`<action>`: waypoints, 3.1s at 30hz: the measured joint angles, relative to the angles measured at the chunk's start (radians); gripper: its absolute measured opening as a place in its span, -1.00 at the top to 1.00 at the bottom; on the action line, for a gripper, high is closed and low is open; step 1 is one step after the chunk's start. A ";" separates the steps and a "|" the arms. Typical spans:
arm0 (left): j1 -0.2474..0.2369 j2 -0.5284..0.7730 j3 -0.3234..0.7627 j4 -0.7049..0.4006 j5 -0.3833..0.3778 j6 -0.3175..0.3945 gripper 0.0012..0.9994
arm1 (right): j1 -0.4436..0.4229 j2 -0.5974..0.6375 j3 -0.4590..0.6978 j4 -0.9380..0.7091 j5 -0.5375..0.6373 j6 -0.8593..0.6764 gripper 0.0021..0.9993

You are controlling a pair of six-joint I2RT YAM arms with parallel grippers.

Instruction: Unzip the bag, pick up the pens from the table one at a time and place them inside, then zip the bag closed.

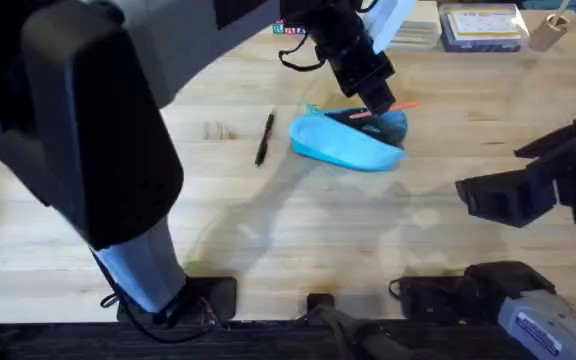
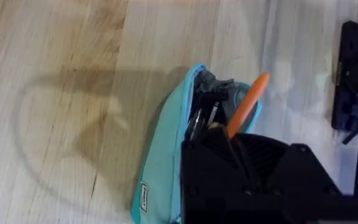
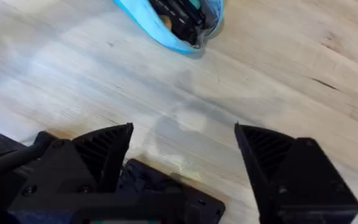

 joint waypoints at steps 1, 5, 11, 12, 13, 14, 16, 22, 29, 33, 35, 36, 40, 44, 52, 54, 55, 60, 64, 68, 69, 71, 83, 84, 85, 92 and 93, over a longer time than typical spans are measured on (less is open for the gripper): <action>0.000 0.000 0.000 0.000 0.000 0.000 0.92 | 0.000 0.000 0.000 0.000 0.000 0.000 -1.00; 0.000 0.000 0.000 -0.003 -0.009 0.000 0.92 | 0.000 0.000 0.000 0.000 0.000 0.000 -1.00; 0.000 0.016 0.000 -0.004 -0.023 0.000 0.92 | 0.000 0.000 0.000 0.000 0.000 0.000 -1.00; 0.000 0.022 0.000 -0.004 -0.027 0.000 0.92 | 0.000 0.000 0.000 0.000 0.000 0.000 -1.00; 0.000 0.030 0.000 -0.004 -0.032 0.000 0.92 | 0.000 0.000 0.000 0.000 0.000 0.000 -1.00; 0.000 0.036 0.000 -0.005 -0.034 0.000 0.92 | 0.000 0.000 0.000 0.000 0.000 0.000 -1.00; 0.000 0.049 0.000 -0.008 -0.038 0.000 0.92 | 0.000 0.000 0.000 0.000 0.000 0.000 -1.00; 0.000 0.061 0.000 -0.028 -0.053 0.000 0.92 | 0.000 0.000 0.000 0.000 0.000 0.000 -1.00; 0.000 0.061 0.000 -0.050 -0.069 0.000 0.92 | 0.000 0.000 0.000 0.000 0.000 0.000 -1.00; 0.000 0.061 0.000 -0.050 -0.070 0.001 0.84 | 0.000 0.000 0.000 0.000 0.000 0.000 -1.00; 0.000 0.061 0.000 -0.051 -0.072 0.001 0.52 | 0.000 0.000 0.000 0.000 0.000 0.000 -1.00; 0.000 0.061 0.000 -0.052 -0.071 0.000 0.24 | 0.000 0.000 0.000 0.000 0.000 0.000 -1.00; 0.000 0.061 0.000 -0.054 -0.070 -0.004 -0.91 | 0.000 0.000 0.000 0.000 0.000 0.000 -1.00; -0.001 0.061 0.000 -0.055 -0.070 -0.003 -0.99 | 0.000 0.000 0.000 0.000 0.000 0.000 -1.00; -0.001 0.061 0.008 -0.063 -0.070 -0.019 -0.99 | 0.000 0.000 0.000 0.000 0.000 0.000 -1.00; -0.001 0.061 0.025 -0.076 -0.072 -0.029 -0.99 | 0.000 0.000 0.000 0.000 0.000 0.000 -1.00; -0.001 0.061 0.039 -0.082 -0.078 -0.035 -0.99 | 0.000 0.000 0.000 0.000 0.000 0.000 -1.00; -0.001 0.055 0.107 -0.113 -0.136 -0.053 -0.99 | 0.000 0.000 0.000 0.000 0.000 0.000 -1.00; -0.001 0.013 0.125 -0.127 -0.186 -0.057 -0.99 | 0.000 0.000 0.000 0.000 0.000 0.000 -1.00; -0.001 -0.061 0.132 -0.136 -0.217 -0.060 -0.99 | 0.000 0.000 0.000 0.000 0.000 0.000 -1.00; -0.001 -0.078 0.132 -0.138 -0.221 -0.060 -0.99 | 0.000 0.000 0.000 0.000 0.000 0.000 -1.00; -0.001 -0.110 0.135 -0.144 -0.225 -0.060 -0.99 | 0.000 0.000 0.000 0.000 0.000 0.000 -0.99; -0.001 -0.158 0.143 -0.235 -0.275 -0.060 -0.99 | 0.000 0.000 0.000 0.000 0.000 0.000 -1.00; 0.001 -0.159 0.143 -0.247 -0.279 -0.060 -0.99 | 0.000 0.000 0.000 0.000 0.000 0.000 -1.00; 0.002 -0.161 0.143 -0.262 -0.281 -0.058 -0.99 | 0.000 0.000 0.000 0.000 0.000 0.000 -1.00; 0.030 -0.226 0.143 -0.461 -0.306 -0.018 -0.99 | 0.000 0.000 0.000 0.000 0.000 0.000 -1.00; 0.036 -0.239 0.143 -0.484 -0.309 -0.014 -0.99 | 0.000 0.000 0.000 0.000 0.000 0.000 -1.00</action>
